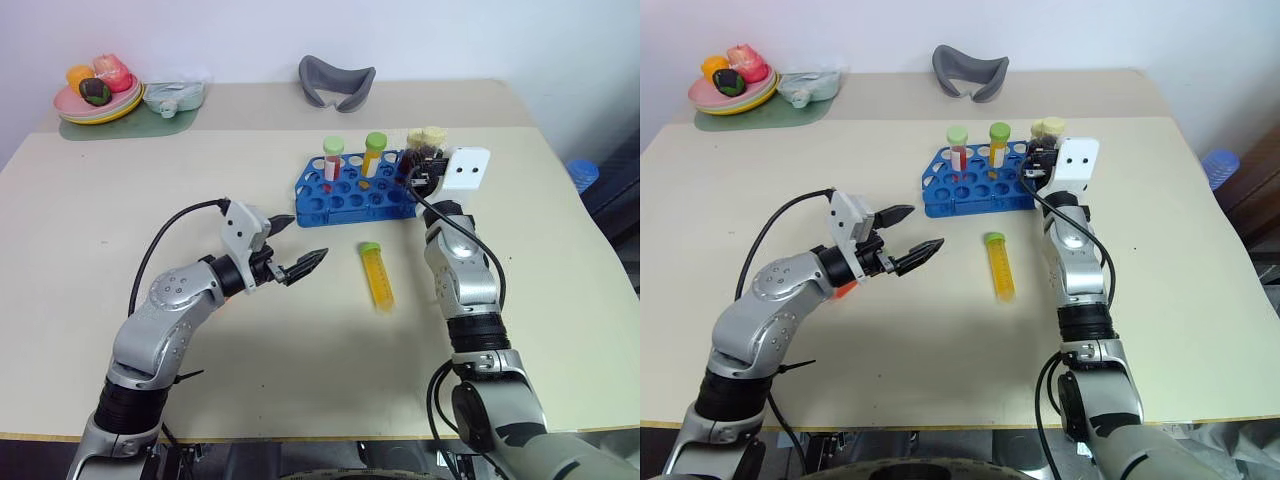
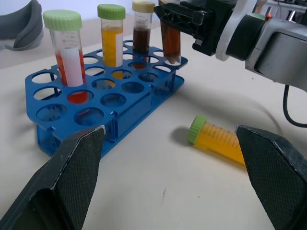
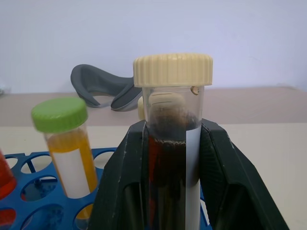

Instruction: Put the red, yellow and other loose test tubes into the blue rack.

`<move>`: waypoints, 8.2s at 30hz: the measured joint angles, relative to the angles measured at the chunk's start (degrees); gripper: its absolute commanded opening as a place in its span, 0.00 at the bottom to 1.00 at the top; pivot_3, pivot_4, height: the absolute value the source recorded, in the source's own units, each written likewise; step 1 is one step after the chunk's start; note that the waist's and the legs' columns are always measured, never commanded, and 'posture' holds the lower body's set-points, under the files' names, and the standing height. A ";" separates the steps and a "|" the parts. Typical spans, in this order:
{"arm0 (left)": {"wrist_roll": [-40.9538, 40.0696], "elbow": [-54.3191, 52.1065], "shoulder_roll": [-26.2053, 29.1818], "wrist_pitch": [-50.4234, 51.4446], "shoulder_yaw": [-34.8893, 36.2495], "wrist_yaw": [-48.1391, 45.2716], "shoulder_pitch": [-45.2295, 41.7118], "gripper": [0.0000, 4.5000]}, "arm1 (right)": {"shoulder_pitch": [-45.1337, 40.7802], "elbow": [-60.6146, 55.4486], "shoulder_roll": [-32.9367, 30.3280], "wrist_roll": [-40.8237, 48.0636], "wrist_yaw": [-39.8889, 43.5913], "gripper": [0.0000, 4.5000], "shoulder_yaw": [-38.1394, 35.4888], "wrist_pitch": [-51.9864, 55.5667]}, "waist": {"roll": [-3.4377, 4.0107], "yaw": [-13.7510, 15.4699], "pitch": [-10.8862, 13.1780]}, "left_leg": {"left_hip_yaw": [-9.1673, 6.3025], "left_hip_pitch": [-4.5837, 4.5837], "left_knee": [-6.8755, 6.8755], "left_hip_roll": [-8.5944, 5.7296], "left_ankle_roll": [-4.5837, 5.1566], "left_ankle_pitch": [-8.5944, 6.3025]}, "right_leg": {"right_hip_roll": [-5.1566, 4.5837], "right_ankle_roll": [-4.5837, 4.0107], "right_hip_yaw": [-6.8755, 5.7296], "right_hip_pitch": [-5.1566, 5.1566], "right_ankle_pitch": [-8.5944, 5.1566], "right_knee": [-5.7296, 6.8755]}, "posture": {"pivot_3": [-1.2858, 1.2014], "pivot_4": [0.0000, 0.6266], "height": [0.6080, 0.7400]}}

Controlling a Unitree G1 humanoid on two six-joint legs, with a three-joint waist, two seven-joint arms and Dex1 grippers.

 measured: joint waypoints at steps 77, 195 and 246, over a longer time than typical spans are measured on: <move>4.03 8.79 2.41 -13.75 0.75 -7.23 8.98 1.00 | -16.93 -6.67 -18.35 103.18 -77.24 0.38 23.00 78.94 | 0.06 -1.15 -0.01 | -0.09 -0.07 -0.01 0.02 0.05 0.00 | 0.05 -0.03 -0.04 -0.05 -0.01 0.04 | 0.52 0.24 1.00; -3.35 10.16 26.08 56.42 -25.07 -1.73 -34.07 1.00 | 15.03 -43.92 -25.69 9.68 47.90 0.95 15.91 25.50 | -0.03 -0.31 0.09 | -0.16 -0.02 0.01 -0.01 -0.13 0.11 | 0.07 -0.04 -0.08 0.03 0.01 0.03 | 0.52 0.24 1.00; 24.23 39.90 -21.63 -32.53 -9.26 25.07 -25.64 0.17 | 27.83 -43.11 -21.15 6.99 30.88 0.96 4.08 30.37 | -0.02 1.92 -0.01 | -0.04 -0.08 0.38 -0.05 -0.21 0.15 | 0.02 -0.01 -0.05 0.10 0.03 0.04 | 0.52 0.24 1.00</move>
